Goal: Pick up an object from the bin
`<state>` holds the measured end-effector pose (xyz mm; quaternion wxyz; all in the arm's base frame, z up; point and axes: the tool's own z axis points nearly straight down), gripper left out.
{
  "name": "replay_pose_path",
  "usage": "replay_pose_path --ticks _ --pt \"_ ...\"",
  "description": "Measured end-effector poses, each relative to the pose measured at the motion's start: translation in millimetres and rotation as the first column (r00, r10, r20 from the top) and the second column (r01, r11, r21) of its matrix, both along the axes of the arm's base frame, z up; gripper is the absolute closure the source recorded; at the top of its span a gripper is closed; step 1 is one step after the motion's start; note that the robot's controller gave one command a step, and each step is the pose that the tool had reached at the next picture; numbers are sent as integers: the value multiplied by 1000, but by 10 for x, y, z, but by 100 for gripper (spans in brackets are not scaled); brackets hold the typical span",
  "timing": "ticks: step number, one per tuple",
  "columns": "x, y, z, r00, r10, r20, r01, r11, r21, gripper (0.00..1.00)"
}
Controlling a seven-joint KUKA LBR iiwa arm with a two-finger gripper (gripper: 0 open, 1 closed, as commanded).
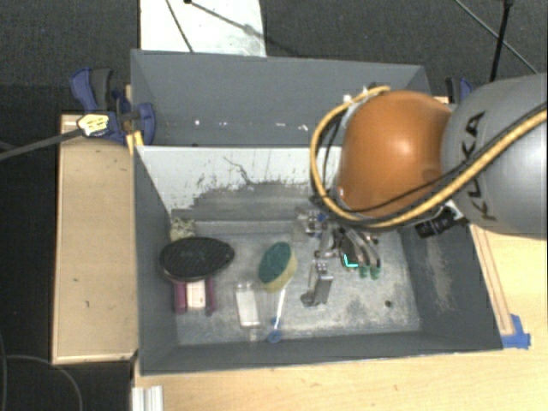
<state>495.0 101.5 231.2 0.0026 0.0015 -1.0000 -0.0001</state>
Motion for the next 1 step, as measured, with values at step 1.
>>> replay_pose_path --ticks 1 --pt "603 267 -755 999 -38 4 38 999 1 0"
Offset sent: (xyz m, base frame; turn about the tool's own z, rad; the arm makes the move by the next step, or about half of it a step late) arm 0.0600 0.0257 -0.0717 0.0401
